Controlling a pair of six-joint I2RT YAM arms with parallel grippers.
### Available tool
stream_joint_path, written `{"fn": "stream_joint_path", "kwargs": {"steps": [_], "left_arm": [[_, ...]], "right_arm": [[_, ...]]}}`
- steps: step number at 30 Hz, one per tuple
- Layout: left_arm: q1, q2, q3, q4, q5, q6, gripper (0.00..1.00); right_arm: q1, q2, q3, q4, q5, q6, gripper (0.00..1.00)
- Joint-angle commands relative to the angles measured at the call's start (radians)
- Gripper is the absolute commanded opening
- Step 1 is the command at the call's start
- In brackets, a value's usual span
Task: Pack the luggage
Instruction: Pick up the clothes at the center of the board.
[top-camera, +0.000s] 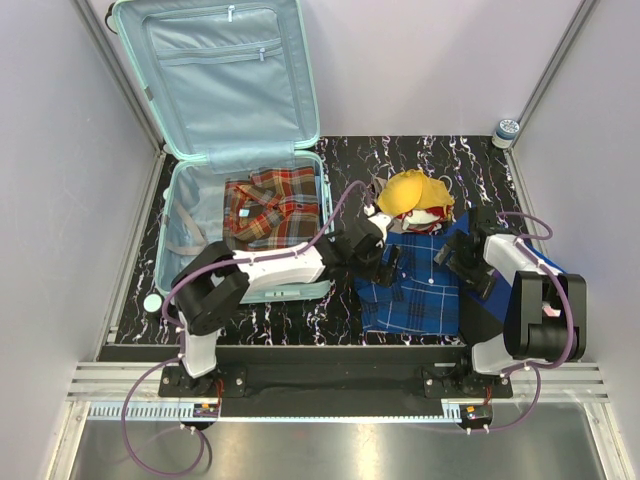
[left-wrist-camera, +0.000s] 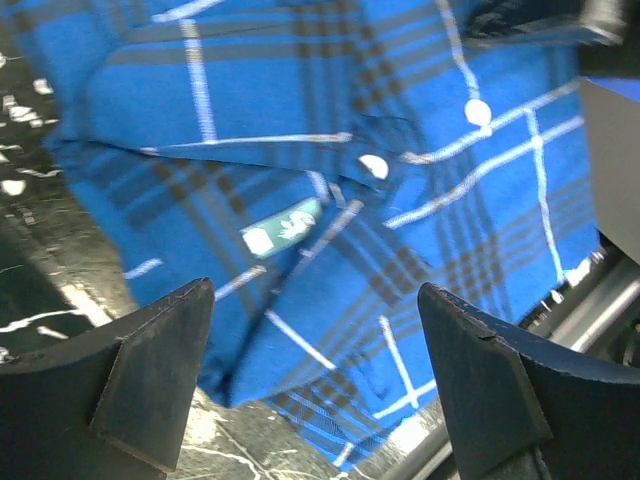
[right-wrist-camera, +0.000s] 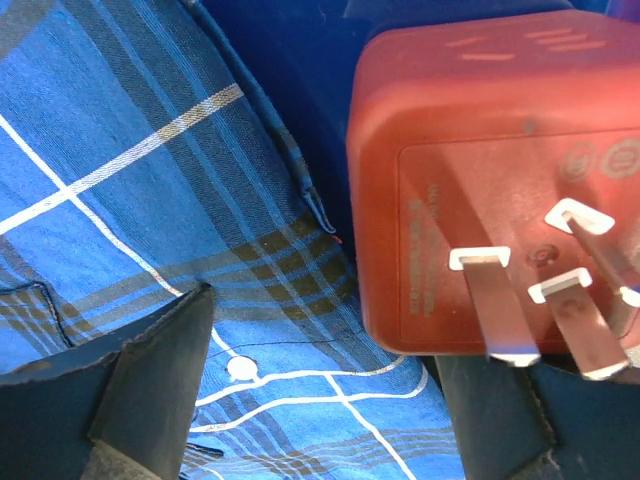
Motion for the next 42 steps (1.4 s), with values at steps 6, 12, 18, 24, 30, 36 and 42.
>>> {"fn": "stream_joint_path", "kwargs": {"steps": [6,12,18,24,30,36,42], "left_arm": [[0.039,0.033,-0.024,0.019,-0.074,-0.063,0.9],[0.047,0.079,-0.015,0.01,-0.073,-0.077,0.91],[0.049,0.101,-0.018,0.01,-0.08,-0.093,0.91],[0.049,0.117,-0.032,0.051,-0.004,-0.13,0.82],[0.049,0.142,-0.039,0.105,0.073,-0.164,0.67],[0.049,0.16,-0.039,0.137,0.092,-0.164,0.25],[0.049,0.141,-0.035,0.179,0.093,-0.135,0.0]], "right_arm": [[-0.003,0.053,-0.023,0.086,-0.005,0.025,0.78],[-0.004,0.051,-0.032,0.09,-0.019,0.028,0.63],[-0.003,0.048,-0.035,0.093,-0.033,0.033,0.59],[-0.003,0.051,-0.032,0.093,-0.033,0.035,0.59],[-0.003,0.054,-0.04,0.101,-0.033,0.035,0.57],[-0.003,0.041,-0.05,0.109,-0.093,0.047,0.48],[-0.003,0.007,-0.056,0.107,-0.171,0.065,0.22]]}}
